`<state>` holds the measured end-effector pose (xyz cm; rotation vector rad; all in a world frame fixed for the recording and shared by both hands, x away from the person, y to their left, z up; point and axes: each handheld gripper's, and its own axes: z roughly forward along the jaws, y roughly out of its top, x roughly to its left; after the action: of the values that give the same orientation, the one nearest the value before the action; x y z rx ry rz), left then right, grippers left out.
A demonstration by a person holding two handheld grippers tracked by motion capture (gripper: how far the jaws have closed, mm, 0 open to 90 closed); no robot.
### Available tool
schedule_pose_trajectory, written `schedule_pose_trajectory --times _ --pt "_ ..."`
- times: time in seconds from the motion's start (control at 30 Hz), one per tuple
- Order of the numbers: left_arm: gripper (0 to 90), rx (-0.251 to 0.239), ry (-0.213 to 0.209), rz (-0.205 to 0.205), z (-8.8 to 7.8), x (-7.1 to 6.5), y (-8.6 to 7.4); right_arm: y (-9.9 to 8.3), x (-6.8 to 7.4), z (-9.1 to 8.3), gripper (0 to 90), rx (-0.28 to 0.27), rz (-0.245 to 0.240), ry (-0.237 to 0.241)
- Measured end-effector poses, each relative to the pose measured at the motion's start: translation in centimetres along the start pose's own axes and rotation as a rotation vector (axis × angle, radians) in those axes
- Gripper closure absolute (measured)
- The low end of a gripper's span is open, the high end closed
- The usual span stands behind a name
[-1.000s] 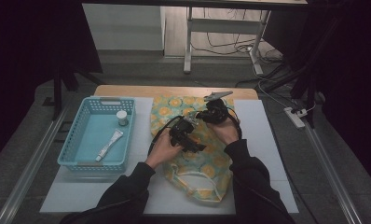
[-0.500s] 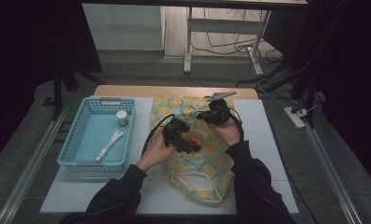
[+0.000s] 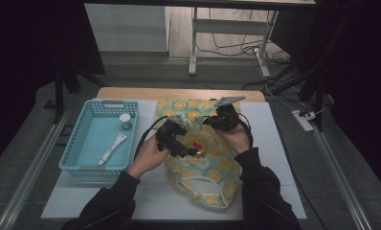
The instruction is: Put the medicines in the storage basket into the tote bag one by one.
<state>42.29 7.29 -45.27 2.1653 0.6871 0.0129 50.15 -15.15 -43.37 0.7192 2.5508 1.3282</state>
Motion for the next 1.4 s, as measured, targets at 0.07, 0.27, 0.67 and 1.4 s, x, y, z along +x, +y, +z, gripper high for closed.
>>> schedule_pose_trajectory --times 0.07,0.27,0.67,1.4 --pt "0.0 -0.003 0.016 -0.001 -0.6 0.0 -0.3 -0.1 0.1 -0.1 89.5 0.0 0.001 -0.001" --pt "0.1 -0.022 0.04 -0.024 -2.5 0.3 -1.3 -0.2 0.3 -0.2 89.5 0.006 -0.003 0.0" --pt "0.3 -0.036 0.078 -0.069 -4.7 1.3 -3.0 -0.5 0.4 -0.7 89.5 -0.005 0.004 0.0" --pt "0.5 -0.011 0.307 -0.202 -10.8 4.5 -7.1 -1.1 -0.3 -1.2 89.5 -0.014 0.026 -0.009"
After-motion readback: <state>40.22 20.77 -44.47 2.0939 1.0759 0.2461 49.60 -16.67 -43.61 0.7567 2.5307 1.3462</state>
